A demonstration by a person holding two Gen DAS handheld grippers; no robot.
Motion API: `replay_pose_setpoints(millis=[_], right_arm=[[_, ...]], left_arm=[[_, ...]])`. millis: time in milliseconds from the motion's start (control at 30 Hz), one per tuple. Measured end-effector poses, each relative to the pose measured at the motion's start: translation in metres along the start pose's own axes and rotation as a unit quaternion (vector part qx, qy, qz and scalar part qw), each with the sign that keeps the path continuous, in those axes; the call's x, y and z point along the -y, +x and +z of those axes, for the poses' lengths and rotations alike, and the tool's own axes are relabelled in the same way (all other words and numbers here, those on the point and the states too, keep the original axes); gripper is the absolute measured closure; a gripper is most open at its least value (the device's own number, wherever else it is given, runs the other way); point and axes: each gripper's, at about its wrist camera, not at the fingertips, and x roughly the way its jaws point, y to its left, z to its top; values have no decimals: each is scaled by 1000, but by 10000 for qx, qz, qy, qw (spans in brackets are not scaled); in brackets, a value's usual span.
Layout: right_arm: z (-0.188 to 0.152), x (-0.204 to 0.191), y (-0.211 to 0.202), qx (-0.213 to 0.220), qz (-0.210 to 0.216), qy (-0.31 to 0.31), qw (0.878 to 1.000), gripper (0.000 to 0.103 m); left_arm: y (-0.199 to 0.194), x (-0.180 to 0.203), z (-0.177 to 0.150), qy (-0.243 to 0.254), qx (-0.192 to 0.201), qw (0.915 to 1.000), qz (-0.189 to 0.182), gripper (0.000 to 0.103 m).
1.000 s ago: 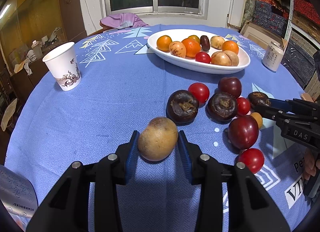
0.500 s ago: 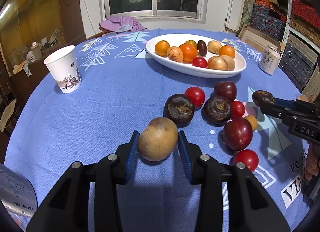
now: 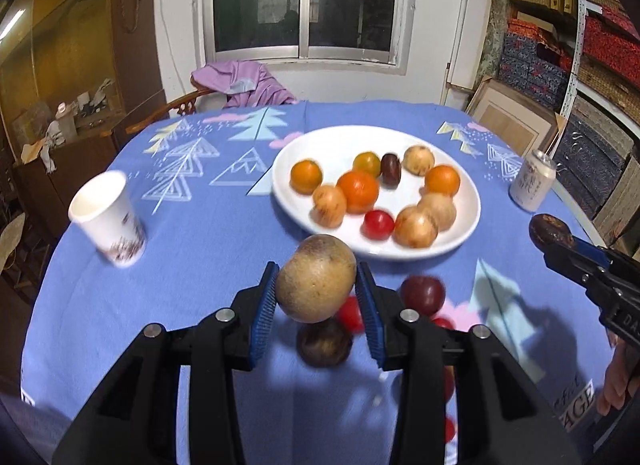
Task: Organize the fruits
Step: 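Carry both fruits onto the white plate and open both tools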
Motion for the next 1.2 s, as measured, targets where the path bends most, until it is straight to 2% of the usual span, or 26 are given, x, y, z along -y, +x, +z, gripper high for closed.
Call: replay_pose_setpoints(millis=[200,300,433,700,833,1033,1200], right_arm=[[50,-1,38,-33,-4,150,9999,62],[62,-1,65,-118,40,308,9994,62],[69,2,102,-304,77,470,9984,62],[64,-7,146,-605,72,200,9979,62],[61,-9,152,-679,50,67,9977,61],[64,-5,145,-525,-65,77,9986,57],[71,-2,128,-331,-75,125,9993,55]], left_arm=[[23,33,28,179,34,9996,-232,64],[40,44,35,221,-47,9993,-304,64],[65,47,39,238,-143,9991,-312,64],[95,41,40,231,-233,9990,-304,64],[100,41,42,270,-215,9989,-308,64],[97,40,42,270,-185,9990,-305,59],[81,37,46,212,-24,9994,-285,48]])
